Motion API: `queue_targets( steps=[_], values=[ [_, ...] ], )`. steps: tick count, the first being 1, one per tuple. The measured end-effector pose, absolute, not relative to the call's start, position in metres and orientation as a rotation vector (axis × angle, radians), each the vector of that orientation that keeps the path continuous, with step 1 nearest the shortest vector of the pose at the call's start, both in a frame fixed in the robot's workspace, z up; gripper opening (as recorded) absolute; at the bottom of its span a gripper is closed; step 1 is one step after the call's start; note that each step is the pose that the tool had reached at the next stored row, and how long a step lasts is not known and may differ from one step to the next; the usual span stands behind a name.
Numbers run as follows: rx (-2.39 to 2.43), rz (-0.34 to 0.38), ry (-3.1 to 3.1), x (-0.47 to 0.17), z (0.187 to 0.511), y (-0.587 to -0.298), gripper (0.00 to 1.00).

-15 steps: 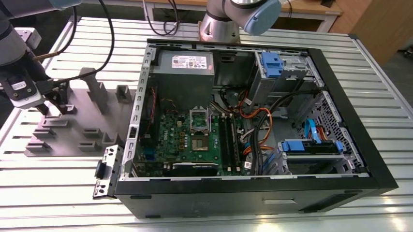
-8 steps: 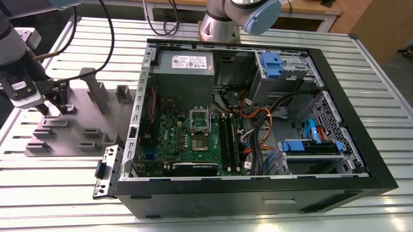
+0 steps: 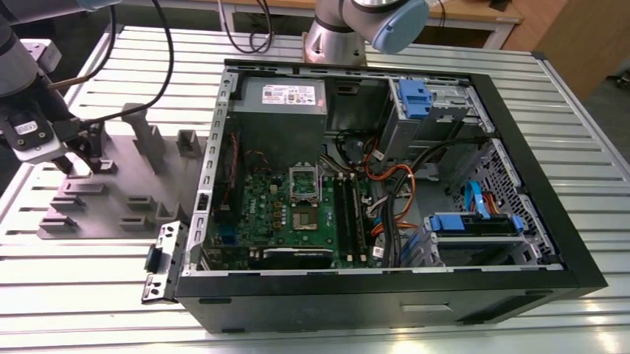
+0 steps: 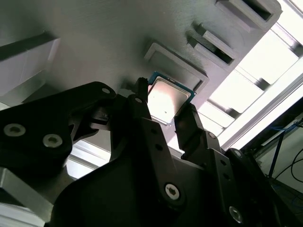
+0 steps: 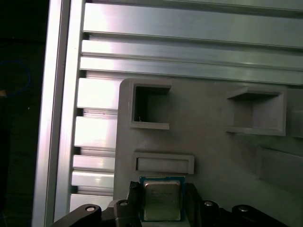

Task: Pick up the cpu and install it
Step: 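Pick up the cpu and move it towards the insertion slot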

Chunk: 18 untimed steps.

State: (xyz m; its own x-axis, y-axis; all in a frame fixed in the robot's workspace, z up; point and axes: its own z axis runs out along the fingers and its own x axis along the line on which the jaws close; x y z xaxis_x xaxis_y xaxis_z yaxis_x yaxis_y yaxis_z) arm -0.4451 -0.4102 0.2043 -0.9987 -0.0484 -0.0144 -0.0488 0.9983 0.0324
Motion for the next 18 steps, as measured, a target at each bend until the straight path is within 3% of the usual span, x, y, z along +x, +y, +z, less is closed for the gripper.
queue_targets(
  steps=[18],
  values=[
    [-0.076,0.051,3.127,-0.4451,0.2120,-0.4103,0.47]
  ],
)
